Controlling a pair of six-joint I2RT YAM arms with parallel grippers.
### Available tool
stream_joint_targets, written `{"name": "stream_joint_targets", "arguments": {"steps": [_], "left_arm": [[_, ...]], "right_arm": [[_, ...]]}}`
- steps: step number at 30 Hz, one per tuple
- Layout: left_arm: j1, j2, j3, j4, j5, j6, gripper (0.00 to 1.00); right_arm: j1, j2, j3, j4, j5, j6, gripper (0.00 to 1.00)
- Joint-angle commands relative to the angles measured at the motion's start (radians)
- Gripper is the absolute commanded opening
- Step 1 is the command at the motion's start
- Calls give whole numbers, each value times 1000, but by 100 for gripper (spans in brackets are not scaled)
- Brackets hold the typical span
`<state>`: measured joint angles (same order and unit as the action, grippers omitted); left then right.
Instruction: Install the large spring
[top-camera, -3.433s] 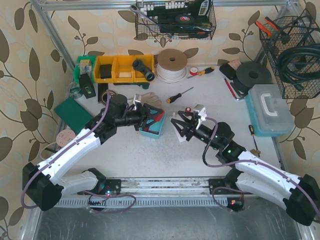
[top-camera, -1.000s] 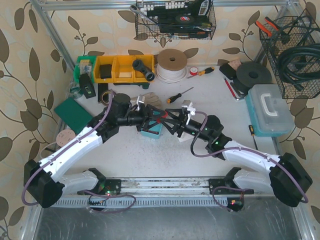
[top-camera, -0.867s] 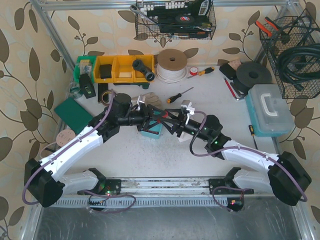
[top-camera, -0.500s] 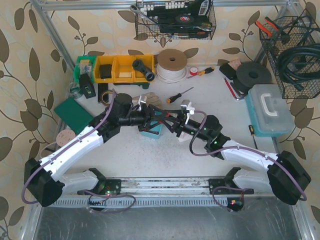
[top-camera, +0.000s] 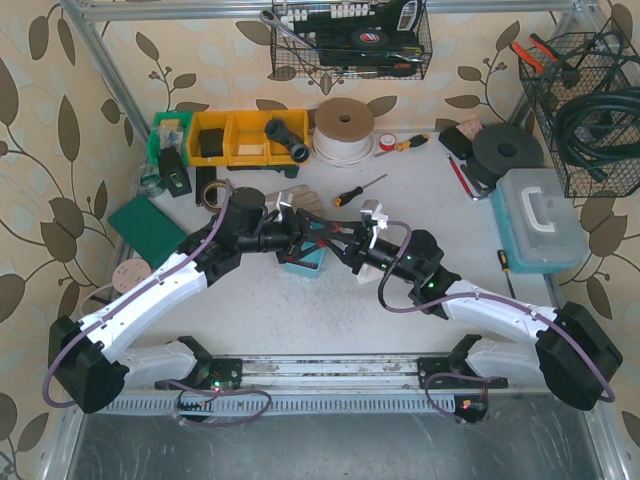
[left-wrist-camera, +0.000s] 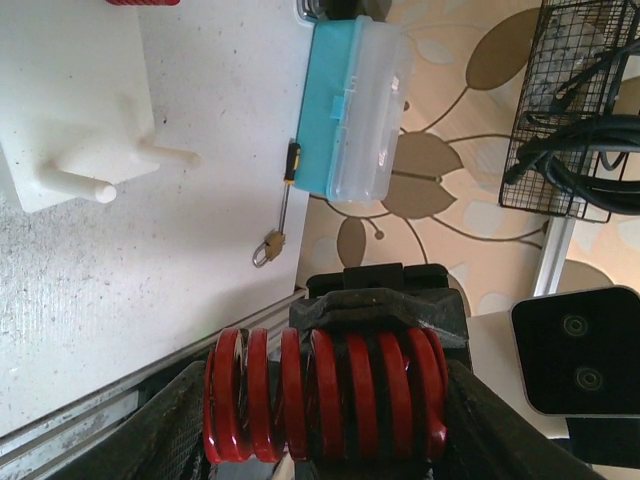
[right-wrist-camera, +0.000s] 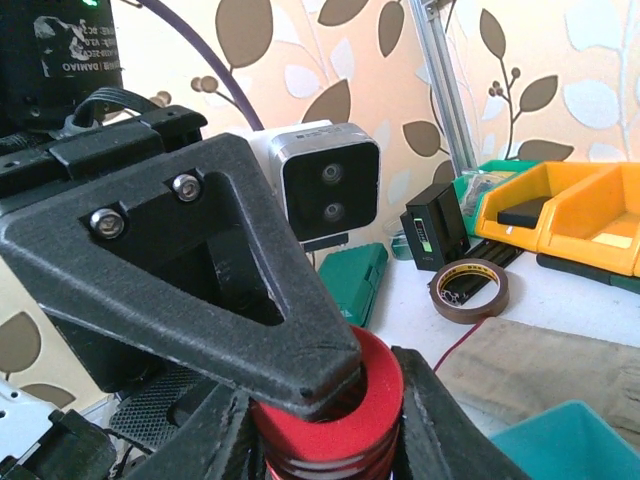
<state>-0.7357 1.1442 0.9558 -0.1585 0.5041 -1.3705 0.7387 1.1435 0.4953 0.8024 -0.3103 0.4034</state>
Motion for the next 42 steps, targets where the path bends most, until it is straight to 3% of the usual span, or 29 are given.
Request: {"name": "stream_joint_targets", "arguments": {"steps": [1, 3, 6, 9, 13, 18, 26, 35, 42], "left_arm": [[-13, -47, 33, 30, -7, 18, 47], [-13, -60, 35, 21, -21, 22, 72], [-13, -96, 38, -4, -68, 39, 82], [-13, -140, 32, -9, -124, 56, 86], [-13, -208, -30, 57, -182, 63, 88], [-13, -258, -176, 326, -155, 59, 87], [-27, -193, -262, 664, -81, 36, 83], [-96, -28, -235, 996, -103, 1, 83], [-169, 124, -144, 1064, -53, 7, 79]], "right_arm": [[-1, -15, 44, -32, 31, 33, 0], [-1, -21, 39, -30, 53, 39, 0], [-1, -24, 42, -51, 79, 63, 0], [-1, -23, 51, -55, 75, 94, 0], [-2, -36, 56, -51, 105, 161, 0], [-4, -80, 79, -57, 165, 319, 0], [-4, -226, 44, -122, 432, 649, 0], [-3, -277, -23, -8, 567, 834, 0], [2, -287, -31, 44, 578, 864, 0]]}}
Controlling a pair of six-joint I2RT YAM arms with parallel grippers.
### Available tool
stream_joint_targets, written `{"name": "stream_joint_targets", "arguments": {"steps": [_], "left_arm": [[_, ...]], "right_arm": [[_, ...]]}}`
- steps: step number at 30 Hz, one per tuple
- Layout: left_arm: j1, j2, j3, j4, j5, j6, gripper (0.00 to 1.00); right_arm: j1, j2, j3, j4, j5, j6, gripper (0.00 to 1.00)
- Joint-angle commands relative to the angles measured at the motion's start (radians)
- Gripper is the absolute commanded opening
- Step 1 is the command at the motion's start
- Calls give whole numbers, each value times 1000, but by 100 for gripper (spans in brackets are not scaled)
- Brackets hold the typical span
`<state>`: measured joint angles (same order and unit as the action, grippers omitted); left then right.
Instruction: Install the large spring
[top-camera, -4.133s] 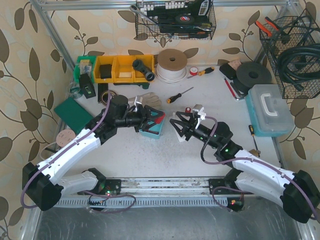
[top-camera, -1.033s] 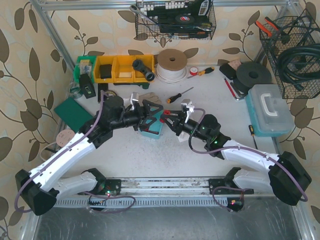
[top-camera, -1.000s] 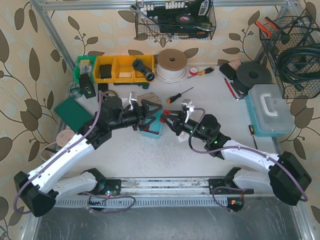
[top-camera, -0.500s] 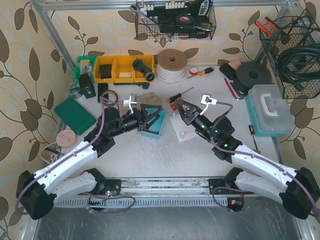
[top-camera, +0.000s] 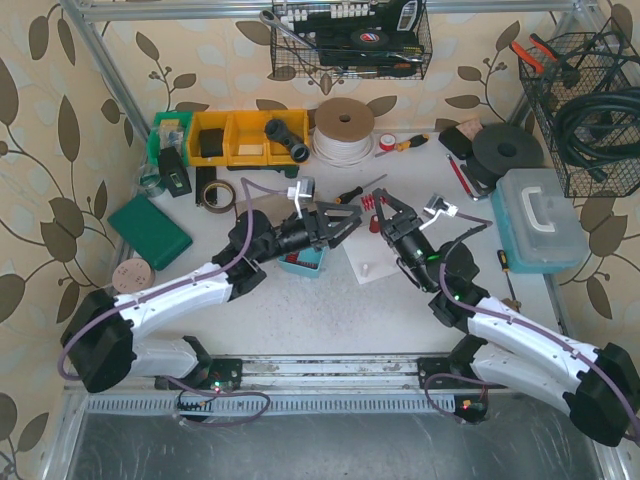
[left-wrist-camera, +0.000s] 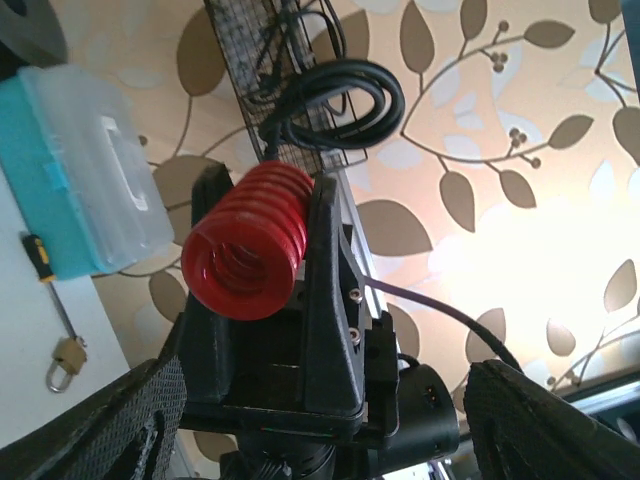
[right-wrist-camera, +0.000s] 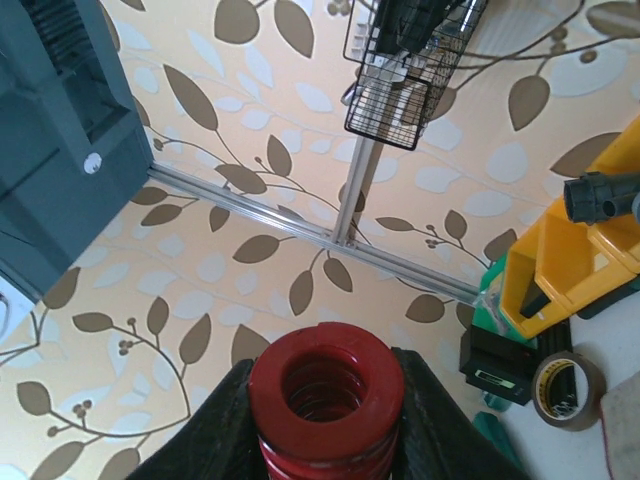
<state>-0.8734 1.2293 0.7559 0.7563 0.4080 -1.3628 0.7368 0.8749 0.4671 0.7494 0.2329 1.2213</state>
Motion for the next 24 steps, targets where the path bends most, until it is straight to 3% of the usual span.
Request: {"name": "stream_joint_targets", "arguments": {"steps": [1, 24], "left_arm": [[-35, 49, 52, 157, 39, -3, 79], [-42, 85, 178, 17, 64, 66, 74]], "right_arm": [[5, -28, 0, 90, 35, 43, 0], [32, -80, -6, 110, 26, 59, 0]]}}
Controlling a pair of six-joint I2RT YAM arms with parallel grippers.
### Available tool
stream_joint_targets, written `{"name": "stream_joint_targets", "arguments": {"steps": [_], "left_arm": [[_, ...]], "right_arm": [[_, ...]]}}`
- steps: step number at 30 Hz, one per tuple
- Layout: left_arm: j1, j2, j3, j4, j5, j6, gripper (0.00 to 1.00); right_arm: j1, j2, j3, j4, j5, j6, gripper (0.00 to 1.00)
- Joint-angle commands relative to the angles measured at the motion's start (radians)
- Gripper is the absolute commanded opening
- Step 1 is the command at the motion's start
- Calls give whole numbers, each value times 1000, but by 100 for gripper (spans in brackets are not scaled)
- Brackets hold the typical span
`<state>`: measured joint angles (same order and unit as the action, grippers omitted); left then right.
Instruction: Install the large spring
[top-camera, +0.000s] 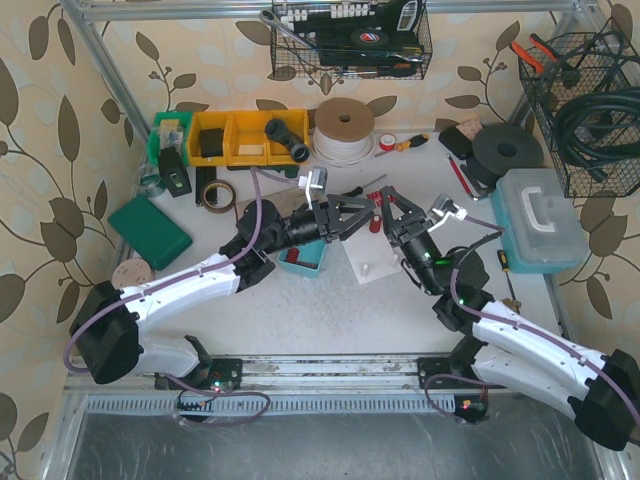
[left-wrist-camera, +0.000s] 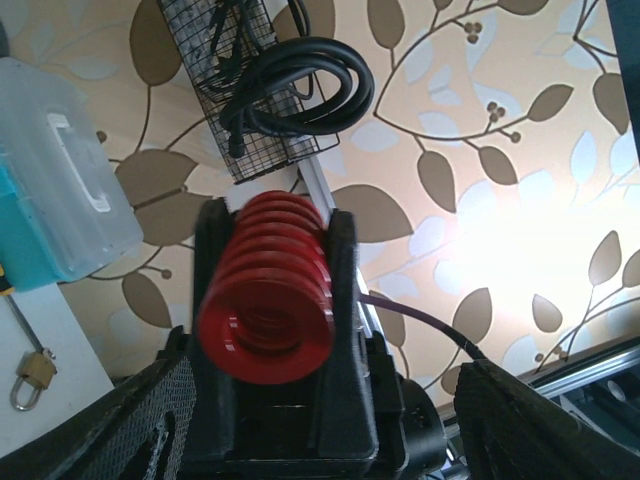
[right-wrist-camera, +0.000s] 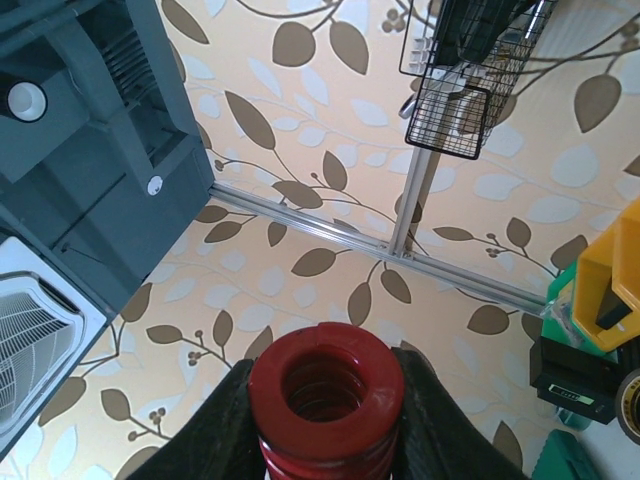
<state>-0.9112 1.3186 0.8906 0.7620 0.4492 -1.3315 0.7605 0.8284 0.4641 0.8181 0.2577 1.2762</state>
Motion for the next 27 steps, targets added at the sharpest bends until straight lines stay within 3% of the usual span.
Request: {"name": "stream_joint_targets", "arguments": {"steps": [1, 20, 27], "left_arm": [[-5, -5, 44, 6, 23, 38, 75], [-5, 81, 122, 52, 44, 22, 69], [-5, 100, 140, 69, 44, 12, 59]], "right_arm": [[8, -37, -3, 40, 3, 2, 0], [25, -56, -3, 34, 20, -17, 0], [25, -61, -6, 34, 24, -12, 0]]}}
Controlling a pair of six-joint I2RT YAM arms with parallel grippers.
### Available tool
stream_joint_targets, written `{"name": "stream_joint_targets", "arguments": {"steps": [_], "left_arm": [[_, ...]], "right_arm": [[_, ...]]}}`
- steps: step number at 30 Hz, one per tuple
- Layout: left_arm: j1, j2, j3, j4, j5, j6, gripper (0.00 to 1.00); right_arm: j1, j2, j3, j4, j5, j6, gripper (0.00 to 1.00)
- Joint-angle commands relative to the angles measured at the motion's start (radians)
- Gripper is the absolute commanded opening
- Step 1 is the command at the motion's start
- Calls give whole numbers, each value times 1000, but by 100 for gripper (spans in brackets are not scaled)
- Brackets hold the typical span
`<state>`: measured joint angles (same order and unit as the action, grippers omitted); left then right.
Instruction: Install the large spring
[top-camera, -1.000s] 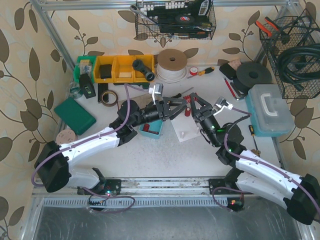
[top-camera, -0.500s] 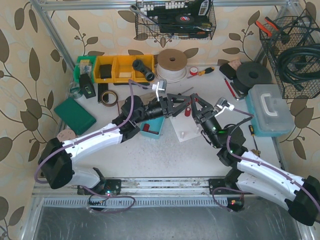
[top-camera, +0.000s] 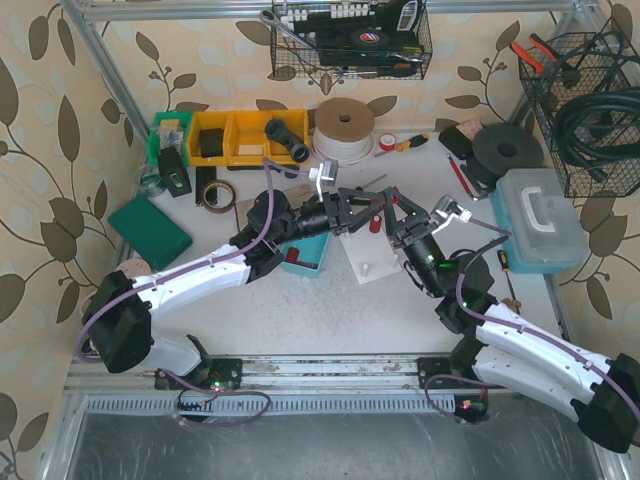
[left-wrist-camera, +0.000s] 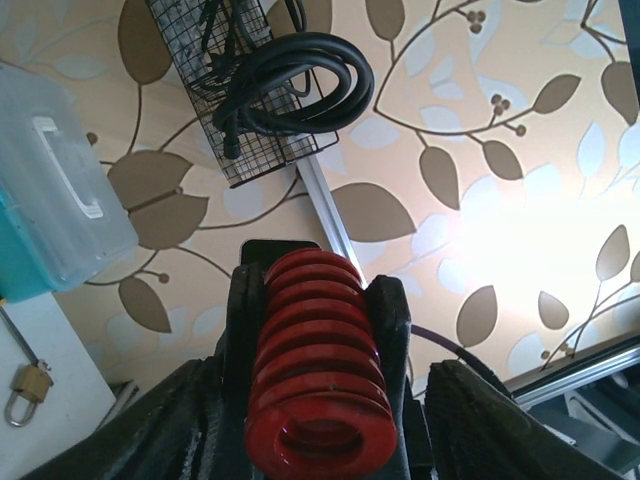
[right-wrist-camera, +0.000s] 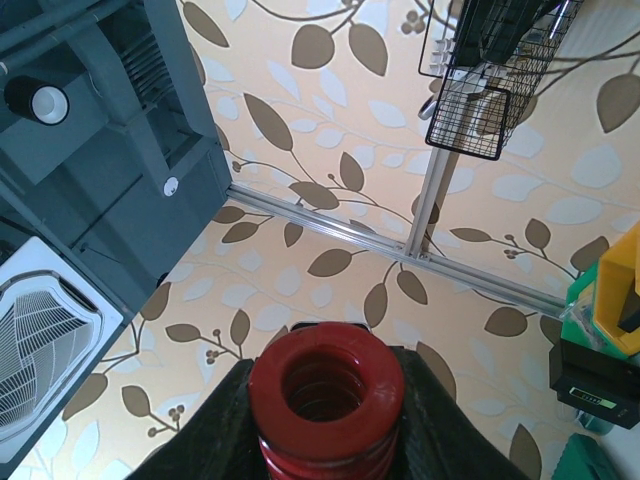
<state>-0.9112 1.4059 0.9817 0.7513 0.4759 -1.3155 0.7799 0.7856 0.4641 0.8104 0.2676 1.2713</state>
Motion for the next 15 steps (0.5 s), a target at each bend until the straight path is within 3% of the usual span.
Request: {"name": "stream_joint_targets", "arguments": {"steps": [1, 6, 9, 15], "left_arm": [[-5, 17, 49, 91, 18, -8, 57], [-5, 23, 43, 109, 8, -13, 38], [-5, 5, 35, 86, -3, -1, 34], [-5, -21, 25, 41, -23, 30, 56]], "right_arm": [[5, -23, -8, 41, 17, -7, 0], [5, -42, -19, 30, 22, -7, 0], [6, -48, -26, 26, 26, -8, 0], [6, -51, -37, 28, 35, -9, 0]]}}
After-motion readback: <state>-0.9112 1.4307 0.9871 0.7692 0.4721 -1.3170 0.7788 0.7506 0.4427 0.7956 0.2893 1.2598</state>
